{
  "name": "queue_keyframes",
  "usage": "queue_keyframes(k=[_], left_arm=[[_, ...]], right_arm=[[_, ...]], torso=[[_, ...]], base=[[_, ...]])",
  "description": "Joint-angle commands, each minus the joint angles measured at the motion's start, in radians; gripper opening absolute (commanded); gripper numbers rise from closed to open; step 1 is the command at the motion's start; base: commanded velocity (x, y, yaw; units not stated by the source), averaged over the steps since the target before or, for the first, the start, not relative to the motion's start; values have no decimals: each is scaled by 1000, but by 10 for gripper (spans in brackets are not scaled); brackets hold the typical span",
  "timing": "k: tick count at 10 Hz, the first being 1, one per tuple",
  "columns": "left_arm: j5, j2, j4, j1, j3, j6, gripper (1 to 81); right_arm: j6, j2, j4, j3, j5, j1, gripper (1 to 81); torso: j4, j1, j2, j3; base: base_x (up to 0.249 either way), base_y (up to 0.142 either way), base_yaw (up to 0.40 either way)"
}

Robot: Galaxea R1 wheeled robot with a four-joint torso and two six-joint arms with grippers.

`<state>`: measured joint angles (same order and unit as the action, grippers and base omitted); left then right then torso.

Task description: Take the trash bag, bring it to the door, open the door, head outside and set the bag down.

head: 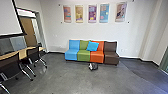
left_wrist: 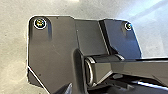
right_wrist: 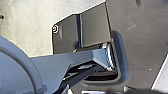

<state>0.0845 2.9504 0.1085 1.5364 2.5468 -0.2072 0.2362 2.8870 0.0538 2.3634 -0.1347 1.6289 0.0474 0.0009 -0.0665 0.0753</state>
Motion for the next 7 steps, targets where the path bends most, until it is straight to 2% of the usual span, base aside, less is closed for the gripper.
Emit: queue_keyframes(k=[1,7], left_arm=[[-52,-3,-10,-41,-8,-4,811],[-52,-2,-10,-42,-8,-4,811]], right_arm=[[-11,5,21,-14,55,-34,811],[-11,5,20,-17,55,-31,811]], torso=[[0,0,0,0],[0,0,0,0]], base=[[149,0,0],[149,0,0]])
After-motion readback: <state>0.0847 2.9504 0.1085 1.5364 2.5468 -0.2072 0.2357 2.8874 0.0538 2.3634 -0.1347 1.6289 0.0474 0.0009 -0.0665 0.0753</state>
